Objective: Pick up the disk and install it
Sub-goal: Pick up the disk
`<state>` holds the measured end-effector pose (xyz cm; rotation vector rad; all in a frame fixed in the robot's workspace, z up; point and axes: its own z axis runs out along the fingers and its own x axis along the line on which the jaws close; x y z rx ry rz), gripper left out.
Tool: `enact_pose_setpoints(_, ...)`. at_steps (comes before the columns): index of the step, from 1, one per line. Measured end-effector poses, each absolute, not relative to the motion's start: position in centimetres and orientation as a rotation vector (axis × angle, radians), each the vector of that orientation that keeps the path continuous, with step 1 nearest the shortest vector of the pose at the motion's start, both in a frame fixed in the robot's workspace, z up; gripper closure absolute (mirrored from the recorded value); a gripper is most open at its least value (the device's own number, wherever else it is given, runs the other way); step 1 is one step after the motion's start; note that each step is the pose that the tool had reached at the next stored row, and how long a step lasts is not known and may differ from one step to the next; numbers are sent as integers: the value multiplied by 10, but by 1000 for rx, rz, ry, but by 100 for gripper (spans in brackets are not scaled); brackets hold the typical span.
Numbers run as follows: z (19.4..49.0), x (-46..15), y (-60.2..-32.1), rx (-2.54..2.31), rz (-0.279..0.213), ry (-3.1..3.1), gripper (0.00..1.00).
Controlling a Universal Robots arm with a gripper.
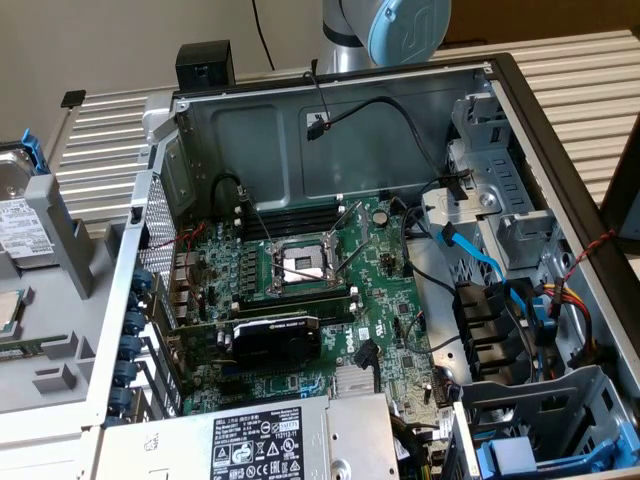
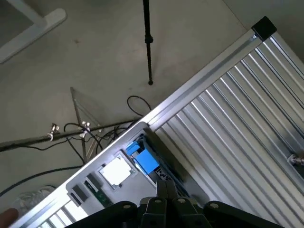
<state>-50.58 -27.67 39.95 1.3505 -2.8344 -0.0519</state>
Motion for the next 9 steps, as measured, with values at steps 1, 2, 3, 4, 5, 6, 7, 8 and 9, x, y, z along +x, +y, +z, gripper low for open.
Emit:
enact_pose_setpoints(1, 399, -506, -277, 1374, -52, -2823, 89)
enact_pose_setpoints(2, 399, -506, -277, 1402, -52, -2809, 89)
enact_pose_setpoints(3, 399, -506, -277, 1425, -52, -2797, 89)
enact_pose_setpoints(4, 399, -506, -277, 1452, -52, -2782, 89)
enact_pose_setpoints(5, 399, -506, -277, 1476, -52, -2770, 89)
enact_pose_setpoints(6, 400, -506, -277, 1502, -52, -2755, 89)
enact_pose_setpoints(7, 399, -506, -277, 1527, -52, -2741, 89)
enact_pose_setpoints(8, 399, -506, -277, 1552, -52, -2727, 89)
enact_pose_setpoints(9, 399, -506, -277, 1575, -51, -2713, 89)
